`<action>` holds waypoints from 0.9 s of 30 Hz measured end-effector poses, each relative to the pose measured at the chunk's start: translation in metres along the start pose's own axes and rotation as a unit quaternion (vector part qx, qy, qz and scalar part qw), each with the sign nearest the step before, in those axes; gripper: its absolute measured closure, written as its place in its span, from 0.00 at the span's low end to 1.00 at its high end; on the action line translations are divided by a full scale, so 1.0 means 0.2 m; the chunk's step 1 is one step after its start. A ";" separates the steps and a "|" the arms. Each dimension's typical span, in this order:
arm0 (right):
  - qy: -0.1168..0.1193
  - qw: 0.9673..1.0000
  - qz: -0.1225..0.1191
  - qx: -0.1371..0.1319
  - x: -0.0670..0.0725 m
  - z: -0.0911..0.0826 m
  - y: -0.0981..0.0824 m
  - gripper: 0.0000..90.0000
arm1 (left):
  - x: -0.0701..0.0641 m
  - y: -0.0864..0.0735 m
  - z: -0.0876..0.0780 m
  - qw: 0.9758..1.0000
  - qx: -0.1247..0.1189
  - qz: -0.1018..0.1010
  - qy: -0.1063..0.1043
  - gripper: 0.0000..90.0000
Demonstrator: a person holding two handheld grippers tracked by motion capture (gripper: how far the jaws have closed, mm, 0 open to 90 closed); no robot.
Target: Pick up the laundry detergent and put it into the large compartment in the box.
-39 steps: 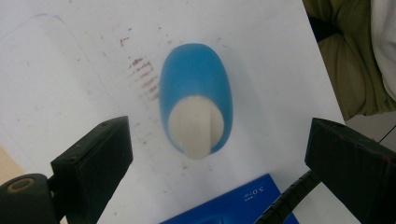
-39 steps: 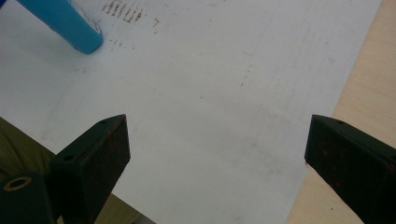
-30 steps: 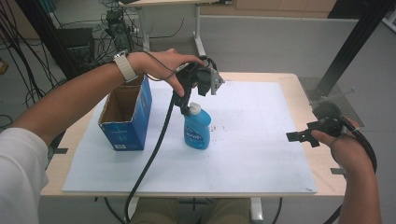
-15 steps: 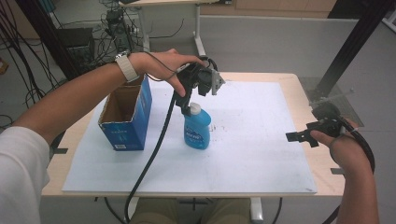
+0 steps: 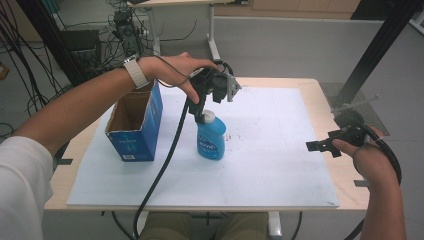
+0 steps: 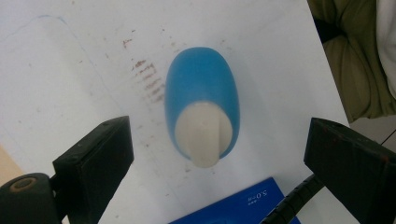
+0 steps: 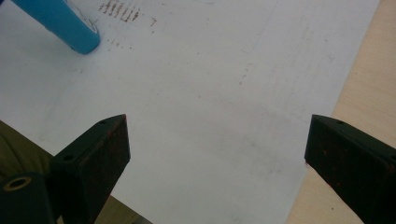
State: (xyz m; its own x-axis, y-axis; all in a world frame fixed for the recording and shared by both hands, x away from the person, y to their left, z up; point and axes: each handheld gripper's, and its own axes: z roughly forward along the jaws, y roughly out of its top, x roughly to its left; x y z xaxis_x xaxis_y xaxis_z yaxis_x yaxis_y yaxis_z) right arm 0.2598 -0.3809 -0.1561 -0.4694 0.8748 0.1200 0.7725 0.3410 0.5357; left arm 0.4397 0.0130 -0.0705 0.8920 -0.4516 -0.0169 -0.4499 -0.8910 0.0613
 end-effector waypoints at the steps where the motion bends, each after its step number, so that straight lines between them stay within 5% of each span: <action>1: 0.000 1.000 0.000 0.000 0.00 0.00 0.00 0.07 | 0.00 0.00 0.00 1.000 -0.002 0.001 0.001 0.10; 27: 0.000 1.000 0.001 -0.002 -0.01 0.00 0.00 0.07 | 0.00 -0.02 0.00 1.000 -0.003 -0.008 0.003 0.10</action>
State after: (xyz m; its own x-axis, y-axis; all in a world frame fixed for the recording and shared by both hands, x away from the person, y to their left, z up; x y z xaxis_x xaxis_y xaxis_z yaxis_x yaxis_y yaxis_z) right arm 0.2599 -0.3826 -0.1560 -0.4680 0.8753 0.1218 0.7714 0.3374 0.5395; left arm 0.4405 0.0164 -0.0700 0.8994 -0.4370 -0.0119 -0.4353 -0.8977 0.0678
